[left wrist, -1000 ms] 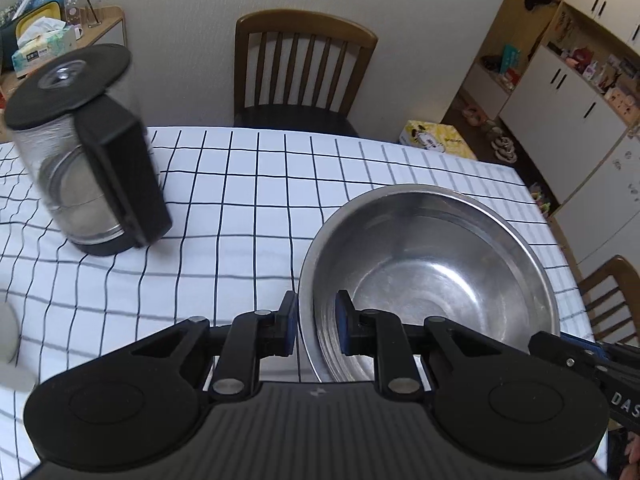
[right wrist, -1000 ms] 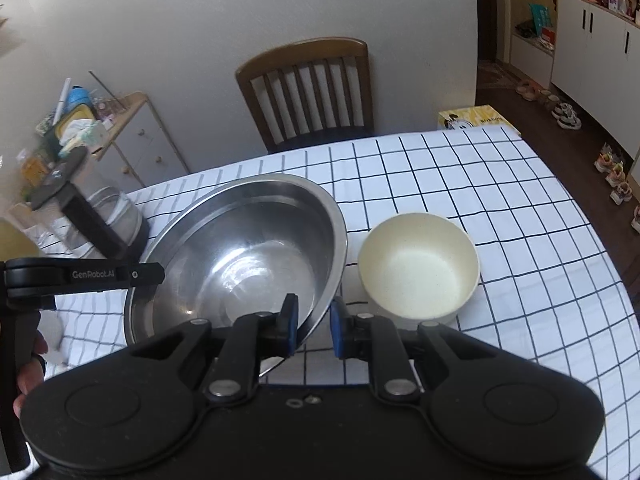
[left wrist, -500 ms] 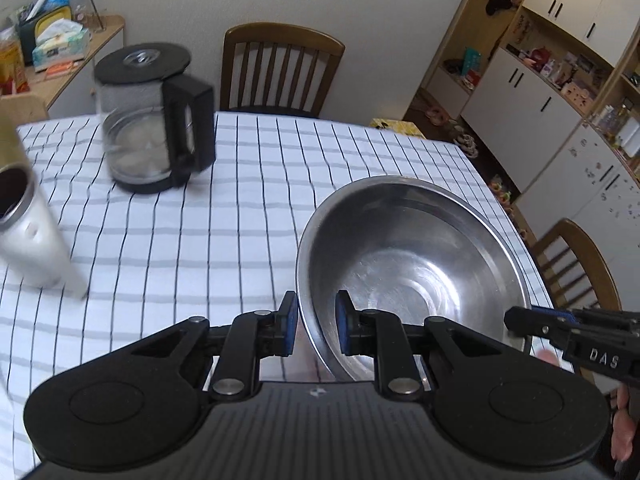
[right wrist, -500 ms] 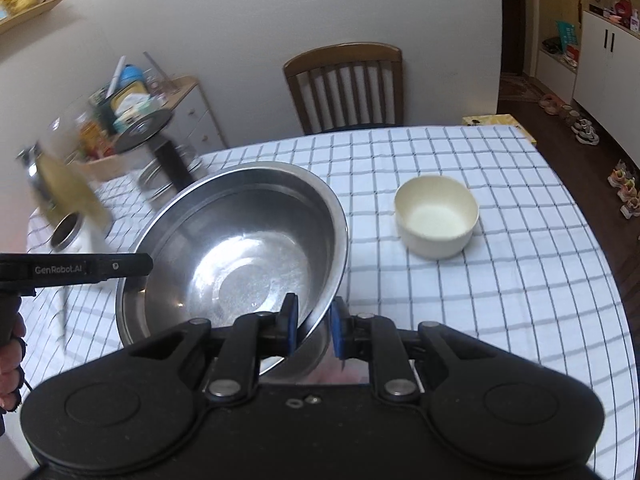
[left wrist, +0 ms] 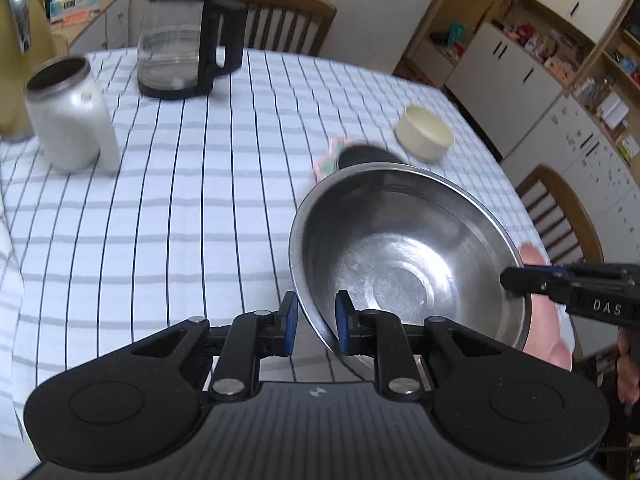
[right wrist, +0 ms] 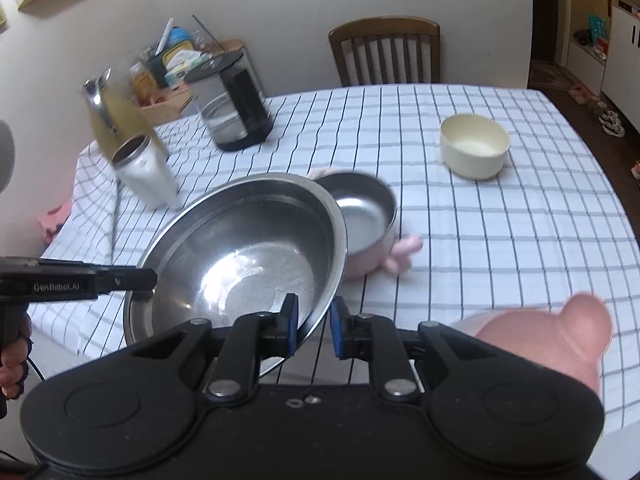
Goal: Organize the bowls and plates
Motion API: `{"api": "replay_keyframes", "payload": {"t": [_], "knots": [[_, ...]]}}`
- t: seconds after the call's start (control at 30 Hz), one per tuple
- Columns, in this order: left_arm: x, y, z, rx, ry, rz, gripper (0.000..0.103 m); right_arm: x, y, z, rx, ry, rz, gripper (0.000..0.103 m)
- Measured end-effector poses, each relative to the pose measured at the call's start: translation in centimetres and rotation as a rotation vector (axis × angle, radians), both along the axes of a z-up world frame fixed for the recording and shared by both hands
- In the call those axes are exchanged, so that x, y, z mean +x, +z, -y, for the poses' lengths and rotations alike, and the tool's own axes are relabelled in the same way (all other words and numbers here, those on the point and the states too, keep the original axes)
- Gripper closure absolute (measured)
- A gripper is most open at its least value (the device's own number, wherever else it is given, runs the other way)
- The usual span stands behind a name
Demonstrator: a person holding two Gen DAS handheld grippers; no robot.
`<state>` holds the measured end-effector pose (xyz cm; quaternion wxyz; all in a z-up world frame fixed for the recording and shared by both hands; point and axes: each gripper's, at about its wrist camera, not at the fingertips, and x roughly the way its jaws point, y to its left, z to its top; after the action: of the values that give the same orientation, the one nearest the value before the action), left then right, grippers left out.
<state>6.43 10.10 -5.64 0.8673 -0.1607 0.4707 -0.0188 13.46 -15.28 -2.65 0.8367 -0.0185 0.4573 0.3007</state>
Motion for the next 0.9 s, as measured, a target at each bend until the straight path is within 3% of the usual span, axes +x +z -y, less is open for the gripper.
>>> {"api": "replay_keyframes", "payload": {"t": [0.53,0.9], "knots": [[-3.9,-5.8,2.6,0.036,-0.060,-0.058,0.084,-4.2,-7.7,1.0,-0.096,0.008,-0.071,0.085],[-4.1,-7.3,2.6,0.018,-0.058,-0.089,0.084,-4.7,-9.2,1.1,-0.111,0.013,-0.067,0.085]]}}
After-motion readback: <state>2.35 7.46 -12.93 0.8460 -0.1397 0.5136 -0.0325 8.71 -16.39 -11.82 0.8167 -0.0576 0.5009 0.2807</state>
